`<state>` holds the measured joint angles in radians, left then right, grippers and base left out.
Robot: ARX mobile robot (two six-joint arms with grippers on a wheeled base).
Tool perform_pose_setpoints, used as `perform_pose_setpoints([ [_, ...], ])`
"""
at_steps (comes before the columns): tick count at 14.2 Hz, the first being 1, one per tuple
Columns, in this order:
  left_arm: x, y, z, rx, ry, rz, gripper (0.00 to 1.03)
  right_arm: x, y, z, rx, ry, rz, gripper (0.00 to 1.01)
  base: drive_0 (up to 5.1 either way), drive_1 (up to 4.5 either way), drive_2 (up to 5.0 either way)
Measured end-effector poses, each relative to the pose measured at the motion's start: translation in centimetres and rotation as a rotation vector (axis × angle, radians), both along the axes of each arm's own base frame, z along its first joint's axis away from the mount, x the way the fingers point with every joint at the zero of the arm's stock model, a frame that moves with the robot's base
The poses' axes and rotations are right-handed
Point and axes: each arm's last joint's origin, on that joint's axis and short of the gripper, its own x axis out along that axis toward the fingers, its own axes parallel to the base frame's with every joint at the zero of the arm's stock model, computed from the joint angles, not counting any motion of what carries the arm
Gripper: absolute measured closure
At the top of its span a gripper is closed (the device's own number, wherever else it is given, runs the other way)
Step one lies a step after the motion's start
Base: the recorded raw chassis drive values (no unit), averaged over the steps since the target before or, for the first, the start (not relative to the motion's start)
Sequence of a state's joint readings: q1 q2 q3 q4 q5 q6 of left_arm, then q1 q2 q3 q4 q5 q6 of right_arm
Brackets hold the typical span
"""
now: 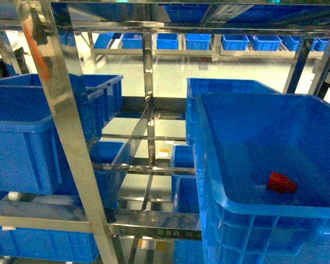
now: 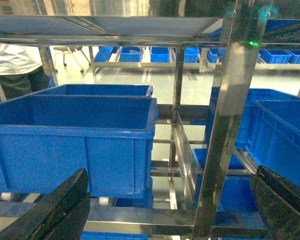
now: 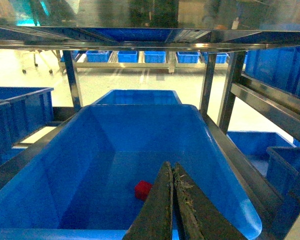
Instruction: Pick red block from blue box to shelf
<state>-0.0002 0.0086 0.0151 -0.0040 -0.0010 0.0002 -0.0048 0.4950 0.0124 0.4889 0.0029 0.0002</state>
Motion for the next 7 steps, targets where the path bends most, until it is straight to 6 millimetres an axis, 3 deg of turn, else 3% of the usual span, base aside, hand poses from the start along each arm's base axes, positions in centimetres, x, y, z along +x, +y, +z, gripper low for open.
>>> perform_pose_setpoints([
  [7,0.0,0.0,0.0,0.0,0.0,0.0,0.05,-1.5,0.0,0.2,0.0,-0.008,0.0,1.0,0.0,0.0,0.0],
])
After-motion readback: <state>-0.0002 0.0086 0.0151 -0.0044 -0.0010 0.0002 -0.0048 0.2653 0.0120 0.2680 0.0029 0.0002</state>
